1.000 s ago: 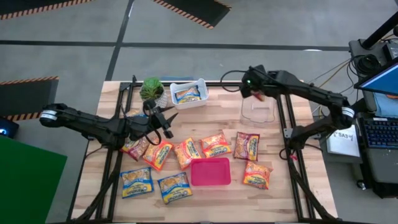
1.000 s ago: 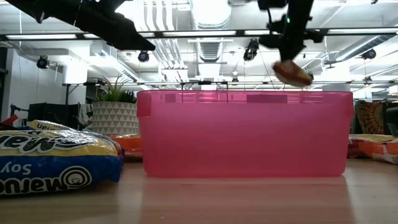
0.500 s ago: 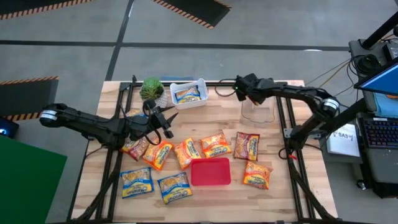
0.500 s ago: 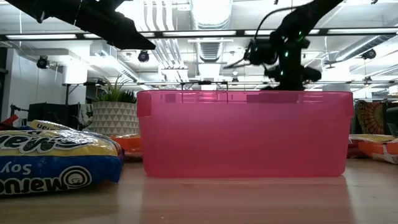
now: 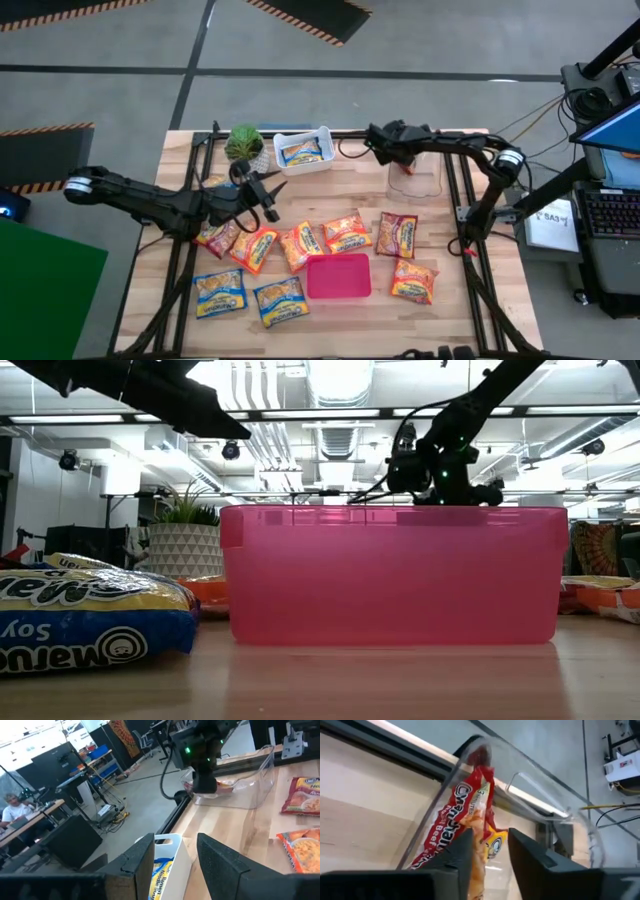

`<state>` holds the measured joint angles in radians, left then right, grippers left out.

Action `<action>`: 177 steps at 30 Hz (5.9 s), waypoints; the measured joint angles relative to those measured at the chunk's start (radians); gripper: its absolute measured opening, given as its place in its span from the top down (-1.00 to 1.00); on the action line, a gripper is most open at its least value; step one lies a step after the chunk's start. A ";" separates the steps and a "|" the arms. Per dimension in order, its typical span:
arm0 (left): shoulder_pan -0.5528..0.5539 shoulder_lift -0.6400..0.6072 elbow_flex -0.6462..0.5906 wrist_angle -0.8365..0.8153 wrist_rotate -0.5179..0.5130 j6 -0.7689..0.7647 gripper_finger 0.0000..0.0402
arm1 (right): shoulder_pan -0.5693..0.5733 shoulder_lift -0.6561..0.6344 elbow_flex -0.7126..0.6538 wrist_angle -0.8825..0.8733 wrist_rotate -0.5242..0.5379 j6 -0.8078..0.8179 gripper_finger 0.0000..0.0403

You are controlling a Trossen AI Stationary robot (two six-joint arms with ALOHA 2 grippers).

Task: Sort Maruchan noodles
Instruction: Put the red noodle pack into the transparent bin, then put the orange noodle pack into the red bin

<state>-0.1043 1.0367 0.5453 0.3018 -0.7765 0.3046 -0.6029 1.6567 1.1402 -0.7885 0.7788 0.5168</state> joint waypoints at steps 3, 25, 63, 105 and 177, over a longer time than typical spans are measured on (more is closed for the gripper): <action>0.000 0.007 0.000 0.012 0.000 -0.028 0.34 | 0.000 -0.026 0.030 -0.038 -0.001 -0.042 0.31; -0.033 0.021 0.097 -0.395 0.252 -0.652 0.35 | 0.207 -0.685 -0.204 0.445 -1.042 -0.380 0.57; -0.160 0.546 0.485 -0.850 0.393 -0.786 0.36 | 0.758 -0.871 -0.676 0.967 -0.705 -0.290 0.95; -0.142 0.330 0.302 -0.554 0.462 -0.557 0.29 | 0.758 -0.841 -0.727 1.033 -0.673 -0.419 0.95; 0.022 0.382 -0.050 -0.039 0.503 -0.426 0.88 | 0.758 -0.836 -0.835 1.228 -0.671 -0.161 0.95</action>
<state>-0.0826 1.4185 0.4957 0.2624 -0.2737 -0.1210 0.1547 0.8211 0.3054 0.4394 0.1074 0.3554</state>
